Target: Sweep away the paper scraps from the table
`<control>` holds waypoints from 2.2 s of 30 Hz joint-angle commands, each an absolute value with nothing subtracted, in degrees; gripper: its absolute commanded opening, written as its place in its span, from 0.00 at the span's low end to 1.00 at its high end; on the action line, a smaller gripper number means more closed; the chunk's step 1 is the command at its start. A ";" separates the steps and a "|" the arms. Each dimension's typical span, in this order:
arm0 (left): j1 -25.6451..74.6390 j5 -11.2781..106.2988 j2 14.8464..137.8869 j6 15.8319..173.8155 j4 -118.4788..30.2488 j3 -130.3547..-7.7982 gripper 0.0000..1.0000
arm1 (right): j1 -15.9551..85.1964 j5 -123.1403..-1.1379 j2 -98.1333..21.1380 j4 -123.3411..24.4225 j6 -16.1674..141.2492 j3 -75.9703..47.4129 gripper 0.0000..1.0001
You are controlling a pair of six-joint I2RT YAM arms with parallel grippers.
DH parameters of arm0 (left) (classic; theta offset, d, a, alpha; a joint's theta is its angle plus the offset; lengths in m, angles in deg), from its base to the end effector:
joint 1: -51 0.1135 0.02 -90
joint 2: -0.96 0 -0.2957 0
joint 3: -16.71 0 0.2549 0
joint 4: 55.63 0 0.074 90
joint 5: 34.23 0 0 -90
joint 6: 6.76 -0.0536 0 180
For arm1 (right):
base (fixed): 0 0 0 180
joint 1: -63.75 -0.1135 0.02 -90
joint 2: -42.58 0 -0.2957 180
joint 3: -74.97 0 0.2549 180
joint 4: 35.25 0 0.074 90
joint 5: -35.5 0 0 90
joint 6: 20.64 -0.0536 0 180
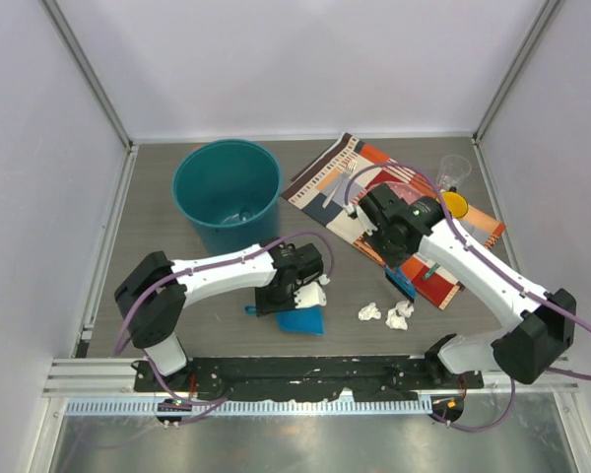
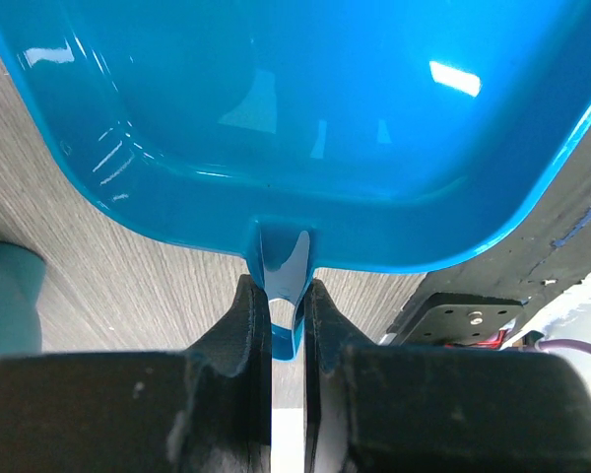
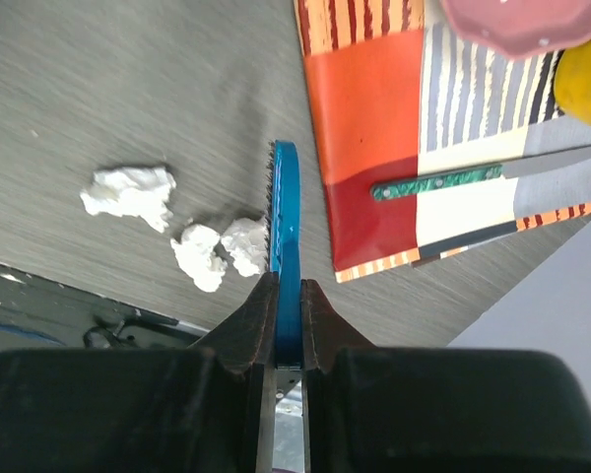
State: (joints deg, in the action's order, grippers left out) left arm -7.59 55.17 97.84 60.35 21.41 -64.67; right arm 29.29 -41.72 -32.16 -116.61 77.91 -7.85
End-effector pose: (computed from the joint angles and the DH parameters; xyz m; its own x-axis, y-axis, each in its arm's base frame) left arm 0.1535 -0.2524 0.2115 -0.1478 0.9883 0.0368 0.9885 0.1488 -0.0269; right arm 0.1971 0.1209 0.3137 -0.7066 -0.6608 -0.2530 -0.6112 0.7502 -0.2523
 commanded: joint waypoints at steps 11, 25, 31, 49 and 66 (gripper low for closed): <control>-7.01 56.21 95.53 59.51 21.01 -65.64 0.00 | 30.34 -12.49 -29.76 -127.78 41.95 -21.53 0.01; -7.01 56.04 93.69 56.97 17.93 -66.25 0.00 | 33.95 -11.15 -19.73 -135.35 18.47 -5.71 0.01; -7.01 56.04 94.04 56.09 17.49 -65.90 0.00 | 32.90 -20.73 -22.46 -133.86 18.90 5.45 0.01; -7.01 54.36 104.67 58.10 16.18 -67.31 0.00 | 16.12 -35.69 -26.04 -103.37 17.85 7.22 0.01; -8.07 60.16 110.03 59.86 15.38 -71.26 0.00 | 14.44 -45.18 -26.41 -84.37 16.88 10.46 0.01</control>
State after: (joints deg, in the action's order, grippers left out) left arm -7.83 59.39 108.60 59.30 16.73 -68.94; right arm 14.97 -40.28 -27.33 -90.01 18.75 8.34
